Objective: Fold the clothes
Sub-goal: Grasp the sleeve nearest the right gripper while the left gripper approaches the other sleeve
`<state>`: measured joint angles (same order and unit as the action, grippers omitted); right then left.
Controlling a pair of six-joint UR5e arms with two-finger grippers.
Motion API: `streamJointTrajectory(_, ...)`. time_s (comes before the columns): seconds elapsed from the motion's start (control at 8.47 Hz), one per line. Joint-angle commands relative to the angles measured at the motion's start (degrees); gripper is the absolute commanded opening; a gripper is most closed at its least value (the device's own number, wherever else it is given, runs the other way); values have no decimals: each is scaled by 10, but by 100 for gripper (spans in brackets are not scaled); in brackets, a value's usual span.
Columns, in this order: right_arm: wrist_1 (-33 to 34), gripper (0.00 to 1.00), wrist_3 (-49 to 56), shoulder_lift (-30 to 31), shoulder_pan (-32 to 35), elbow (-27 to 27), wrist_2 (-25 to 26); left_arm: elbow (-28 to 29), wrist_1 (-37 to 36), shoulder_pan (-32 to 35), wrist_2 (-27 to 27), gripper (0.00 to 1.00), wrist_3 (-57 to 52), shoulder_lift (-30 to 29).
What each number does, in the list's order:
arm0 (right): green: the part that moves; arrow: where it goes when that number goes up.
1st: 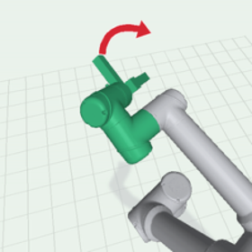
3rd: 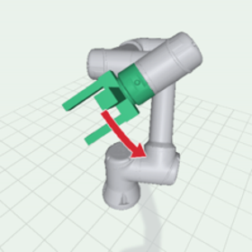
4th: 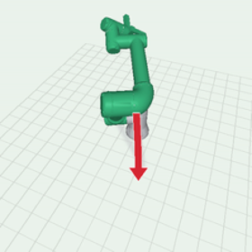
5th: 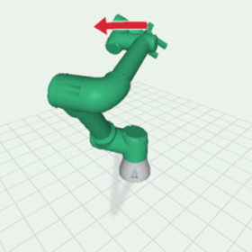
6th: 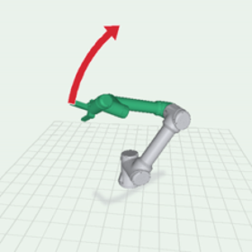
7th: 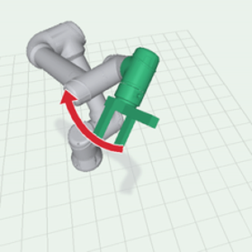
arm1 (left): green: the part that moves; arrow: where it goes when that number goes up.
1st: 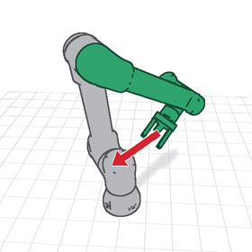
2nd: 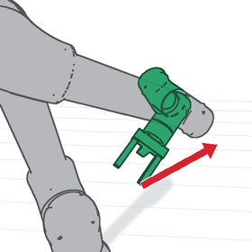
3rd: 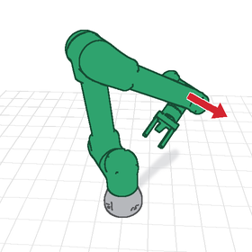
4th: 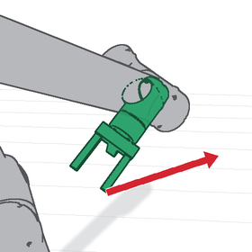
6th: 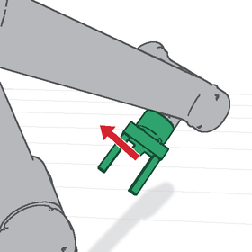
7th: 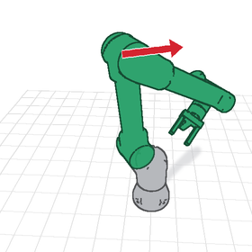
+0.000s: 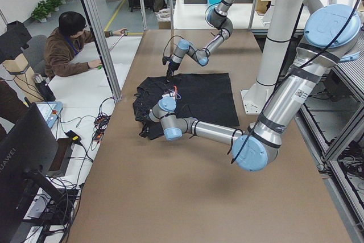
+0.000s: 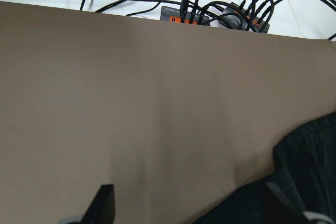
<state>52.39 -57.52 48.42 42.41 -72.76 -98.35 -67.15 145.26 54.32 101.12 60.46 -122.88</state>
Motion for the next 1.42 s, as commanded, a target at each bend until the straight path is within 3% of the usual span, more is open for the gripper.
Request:
streamJointTrajectory(0.0, -1, 94, -16, -2, -2, -1, 4, 16, -2, -50, -69, 100, -28, -10)
streamJointTrajectory(1.18, 0, 94, -33, 5, 5, -13, -3, 50, 0, -62, -77, 99, -48, -4)
streamJointTrajectory(1.3, -1, 94, -32, 7, 5, -14, -3, 47, 0, -65, -79, 65, -36, -10)
